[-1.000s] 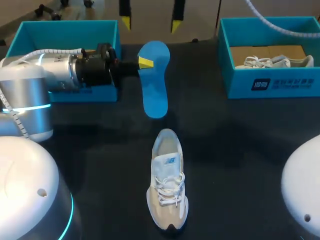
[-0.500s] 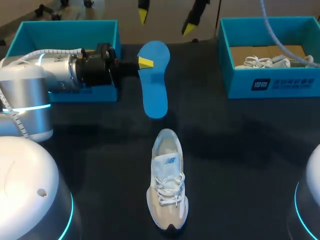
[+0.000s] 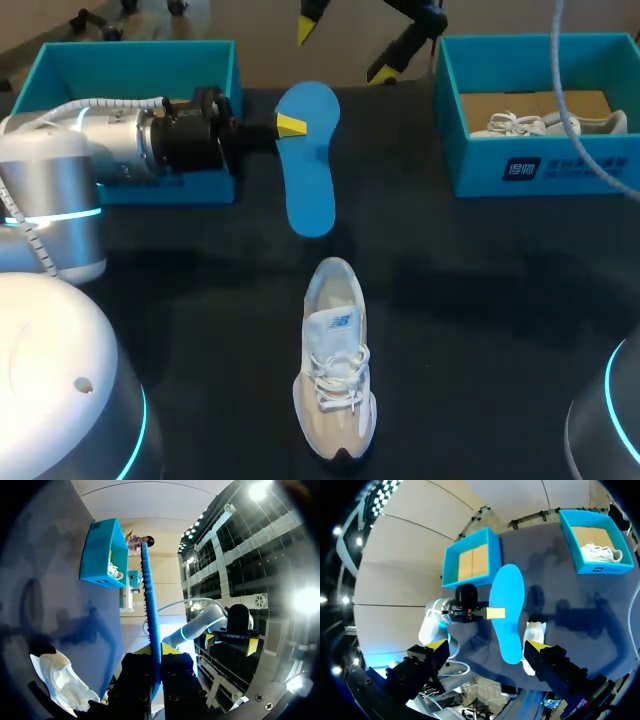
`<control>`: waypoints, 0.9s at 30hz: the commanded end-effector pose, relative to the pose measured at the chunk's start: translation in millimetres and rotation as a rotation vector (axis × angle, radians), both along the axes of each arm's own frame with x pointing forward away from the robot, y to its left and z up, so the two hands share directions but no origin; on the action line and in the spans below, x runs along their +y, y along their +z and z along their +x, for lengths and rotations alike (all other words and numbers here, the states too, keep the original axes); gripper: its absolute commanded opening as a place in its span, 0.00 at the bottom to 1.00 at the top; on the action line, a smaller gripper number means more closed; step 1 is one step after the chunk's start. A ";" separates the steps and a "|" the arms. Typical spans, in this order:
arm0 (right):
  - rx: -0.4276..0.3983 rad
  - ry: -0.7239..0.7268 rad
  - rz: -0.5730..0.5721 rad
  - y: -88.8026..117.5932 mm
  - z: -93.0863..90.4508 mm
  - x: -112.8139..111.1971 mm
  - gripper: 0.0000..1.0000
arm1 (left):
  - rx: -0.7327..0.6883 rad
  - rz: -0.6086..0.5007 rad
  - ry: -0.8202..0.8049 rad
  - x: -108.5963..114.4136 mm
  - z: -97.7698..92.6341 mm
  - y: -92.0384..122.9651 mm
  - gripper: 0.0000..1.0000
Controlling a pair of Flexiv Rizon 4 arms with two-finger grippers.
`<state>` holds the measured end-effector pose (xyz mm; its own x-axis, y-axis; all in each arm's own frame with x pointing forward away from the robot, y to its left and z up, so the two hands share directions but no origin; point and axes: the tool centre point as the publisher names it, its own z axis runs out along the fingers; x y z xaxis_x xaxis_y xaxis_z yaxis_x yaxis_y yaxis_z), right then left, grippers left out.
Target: Take the shoe out of the shoebox, open the shoe tongue, remove and reinsert the insole, then place the shoe into the shoebox
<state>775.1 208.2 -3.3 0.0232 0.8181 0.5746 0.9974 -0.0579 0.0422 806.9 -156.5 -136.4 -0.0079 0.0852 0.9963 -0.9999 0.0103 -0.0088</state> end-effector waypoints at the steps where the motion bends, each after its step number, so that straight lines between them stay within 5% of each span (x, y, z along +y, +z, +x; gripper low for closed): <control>1: -0.033 0.022 0.452 -7.2 2.8 -3.5 1.00 | 0.001 0.005 0.002 0.1 -1.2 1.0 0.00; 27: -0.110 0.000 0.674 -49.4 1.3 -22.2 1.00 | 0.001 0.005 0.002 0.1 -1.2 1.0 0.00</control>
